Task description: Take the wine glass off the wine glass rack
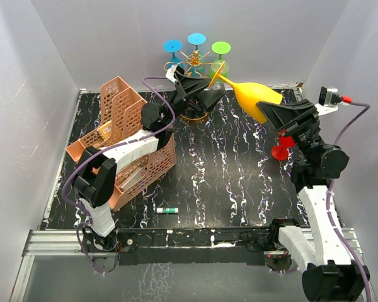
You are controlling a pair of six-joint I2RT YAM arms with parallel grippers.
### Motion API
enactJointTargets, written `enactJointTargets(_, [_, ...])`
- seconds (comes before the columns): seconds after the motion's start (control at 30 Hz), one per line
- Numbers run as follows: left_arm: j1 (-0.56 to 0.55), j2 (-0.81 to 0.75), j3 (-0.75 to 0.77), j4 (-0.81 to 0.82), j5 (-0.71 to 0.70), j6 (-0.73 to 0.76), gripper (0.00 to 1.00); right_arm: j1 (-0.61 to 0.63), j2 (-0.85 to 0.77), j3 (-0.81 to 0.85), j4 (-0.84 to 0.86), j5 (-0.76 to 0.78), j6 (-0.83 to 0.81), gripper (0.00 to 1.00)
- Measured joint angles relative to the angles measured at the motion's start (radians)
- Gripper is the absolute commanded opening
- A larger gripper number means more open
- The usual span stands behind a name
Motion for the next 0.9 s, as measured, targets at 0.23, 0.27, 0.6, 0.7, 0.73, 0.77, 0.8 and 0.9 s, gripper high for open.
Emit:
enactJointTargets(0.23, [0.012,-0.054,-0.025,-0.159,0.033,0.153,0.81,0.002,-0.046,0.262,-0.487,0.038,-0.369,0.08])
enactJointTargets(0.27, [0.011,-0.062,-0.026,-0.185,0.044,0.176,0.81,0.004,-0.050,0.305,-0.567,0.069,-0.429,0.08])
enactJointTargets(0.6, [0.008,-0.115,-0.044,-0.405,0.100,0.355,0.83,0.010,-0.069,0.439,-1.165,0.415,-0.783,0.08])
enactJointTargets(0.7, [0.008,-0.128,-0.033,-0.523,0.106,0.441,0.84,0.010,-0.017,0.439,-1.311,0.430,-0.837,0.08])
enactJointTargets(0.73, [0.008,-0.134,-0.027,-0.570,0.106,0.475,0.84,0.010,0.001,0.439,-1.350,0.429,-0.850,0.08])
enactJointTargets(0.77, [0.008,-0.142,-0.019,-0.615,0.106,0.509,0.85,0.010,0.027,0.439,-1.397,0.421,-0.867,0.08])
enactJointTargets(0.8, [0.008,-0.150,-0.010,-0.661,0.105,0.542,0.85,0.010,0.044,0.439,-1.431,0.414,-0.877,0.08])
enactJointTargets(0.9, [0.008,-0.182,0.018,-0.796,0.097,0.643,0.85,0.010,0.121,0.432,-1.549,0.391,-0.906,0.08])
